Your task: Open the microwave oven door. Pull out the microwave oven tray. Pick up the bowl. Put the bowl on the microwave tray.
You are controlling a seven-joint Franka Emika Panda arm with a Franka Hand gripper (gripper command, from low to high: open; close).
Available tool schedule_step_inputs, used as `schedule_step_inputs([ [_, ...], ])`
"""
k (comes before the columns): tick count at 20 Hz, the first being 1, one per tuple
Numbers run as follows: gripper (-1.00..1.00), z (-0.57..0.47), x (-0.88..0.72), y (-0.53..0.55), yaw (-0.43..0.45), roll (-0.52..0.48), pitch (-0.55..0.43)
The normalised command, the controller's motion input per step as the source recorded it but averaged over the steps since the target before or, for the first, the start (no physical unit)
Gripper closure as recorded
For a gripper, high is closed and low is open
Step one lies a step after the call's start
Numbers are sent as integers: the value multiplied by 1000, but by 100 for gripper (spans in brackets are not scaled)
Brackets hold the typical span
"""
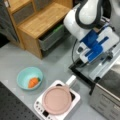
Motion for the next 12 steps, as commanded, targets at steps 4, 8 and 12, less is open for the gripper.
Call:
schedule_step_inputs([
  [4,100,138,181,-274,271,-82,21],
  [8,100,146,172,-220,274,-48,22],
  [12,100,134,156,-148,266,-23,18],
])
